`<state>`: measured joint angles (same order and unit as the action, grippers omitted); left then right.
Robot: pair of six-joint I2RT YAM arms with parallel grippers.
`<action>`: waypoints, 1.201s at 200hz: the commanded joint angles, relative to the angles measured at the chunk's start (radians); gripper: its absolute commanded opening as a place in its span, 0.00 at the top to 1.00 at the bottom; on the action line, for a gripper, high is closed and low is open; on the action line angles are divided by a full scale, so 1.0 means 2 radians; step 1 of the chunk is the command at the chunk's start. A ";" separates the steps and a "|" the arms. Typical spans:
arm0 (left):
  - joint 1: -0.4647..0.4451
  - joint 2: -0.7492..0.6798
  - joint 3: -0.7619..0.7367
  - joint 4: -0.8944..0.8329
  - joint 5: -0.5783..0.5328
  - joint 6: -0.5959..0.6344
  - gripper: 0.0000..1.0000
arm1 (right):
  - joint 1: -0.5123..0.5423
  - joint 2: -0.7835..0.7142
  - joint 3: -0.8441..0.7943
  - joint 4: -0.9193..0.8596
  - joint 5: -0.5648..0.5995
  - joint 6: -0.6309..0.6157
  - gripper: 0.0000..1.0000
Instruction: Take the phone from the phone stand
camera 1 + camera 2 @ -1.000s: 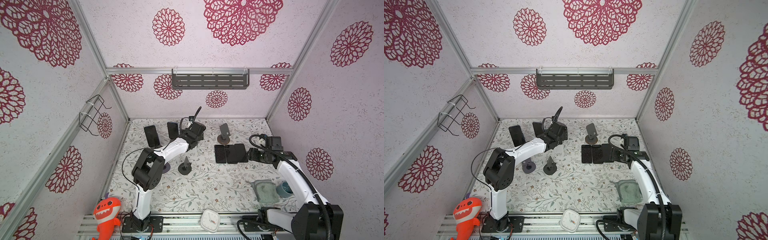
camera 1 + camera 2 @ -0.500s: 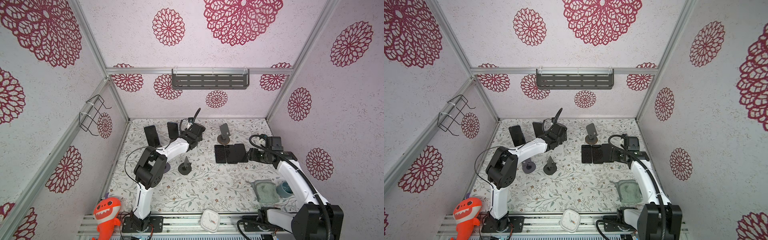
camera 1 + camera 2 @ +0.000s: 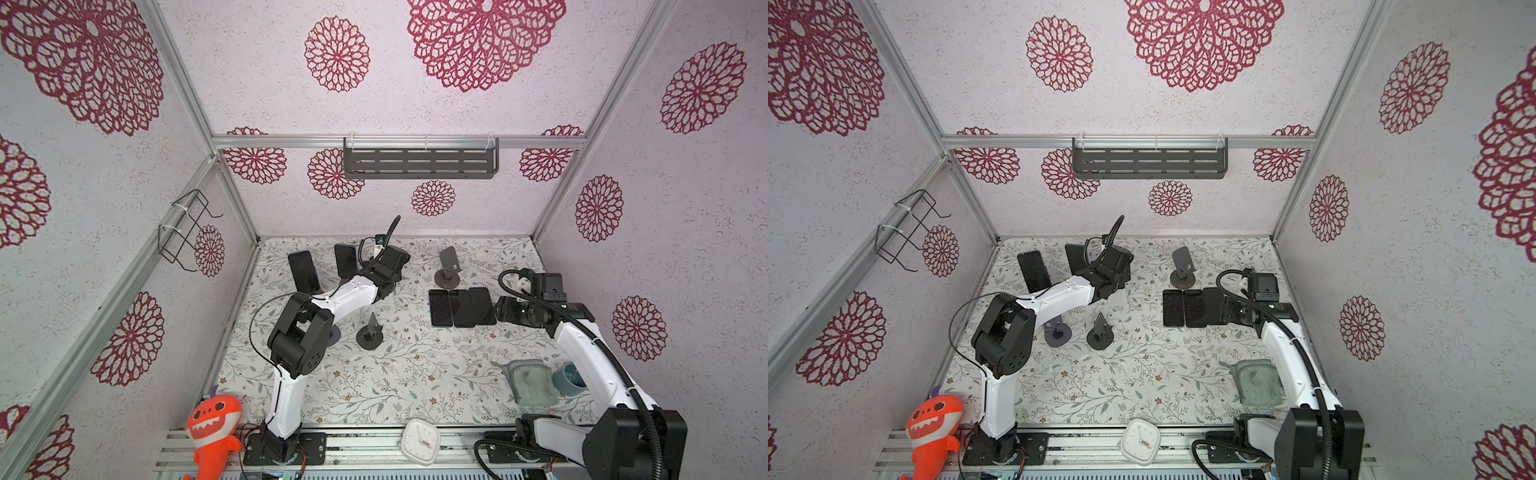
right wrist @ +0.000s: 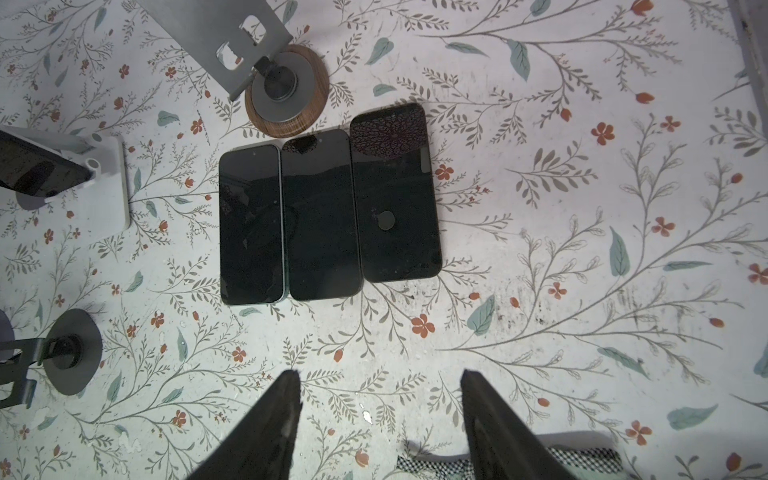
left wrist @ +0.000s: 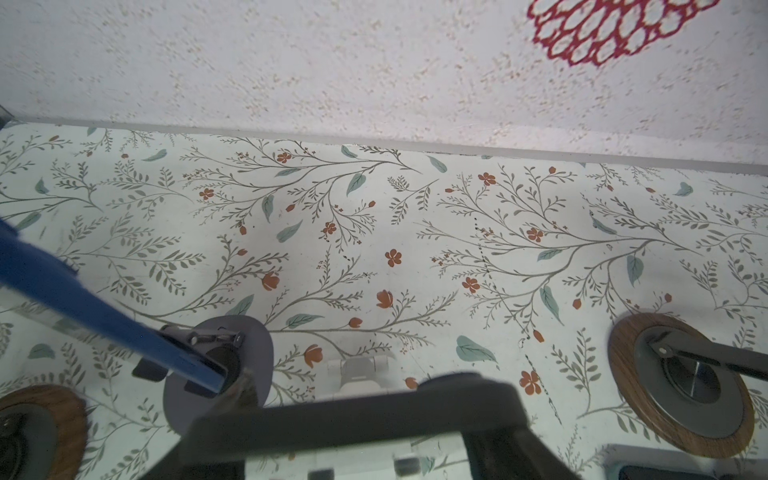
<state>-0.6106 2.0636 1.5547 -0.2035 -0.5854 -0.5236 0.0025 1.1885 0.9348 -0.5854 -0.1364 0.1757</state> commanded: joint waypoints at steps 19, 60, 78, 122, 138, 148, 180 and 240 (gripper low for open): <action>0.005 0.003 0.006 -0.009 -0.011 0.008 0.32 | -0.001 -0.009 0.019 -0.004 -0.003 -0.009 0.35; 0.003 -0.026 -0.001 -0.019 0.004 0.010 0.33 | -0.001 -0.010 0.018 0.002 -0.026 -0.019 0.35; 0.001 -0.042 -0.005 -0.026 0.013 0.009 0.33 | -0.001 -0.012 0.017 0.008 -0.038 -0.020 0.35; -0.005 -0.076 -0.003 -0.041 0.045 0.010 0.33 | 0.000 -0.012 0.017 0.018 -0.053 -0.018 0.35; -0.007 -0.085 -0.001 -0.052 0.057 0.009 0.33 | 0.005 -0.015 0.017 0.026 -0.072 -0.019 0.35; -0.007 -0.092 -0.001 -0.057 0.069 0.009 0.33 | 0.010 -0.016 0.015 0.035 -0.090 -0.019 0.35; -0.005 -0.117 0.013 -0.098 0.145 0.000 0.33 | 0.063 -0.014 0.006 0.091 -0.179 -0.012 0.34; 0.017 -0.146 -0.016 -0.107 0.367 -0.032 0.34 | 0.232 0.000 -0.039 0.301 -0.133 0.050 0.38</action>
<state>-0.5999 1.8282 1.5383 -0.4290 -0.0574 -0.5541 0.4217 1.1706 0.8665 -0.1810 -0.4099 0.2058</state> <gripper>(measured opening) 0.754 0.626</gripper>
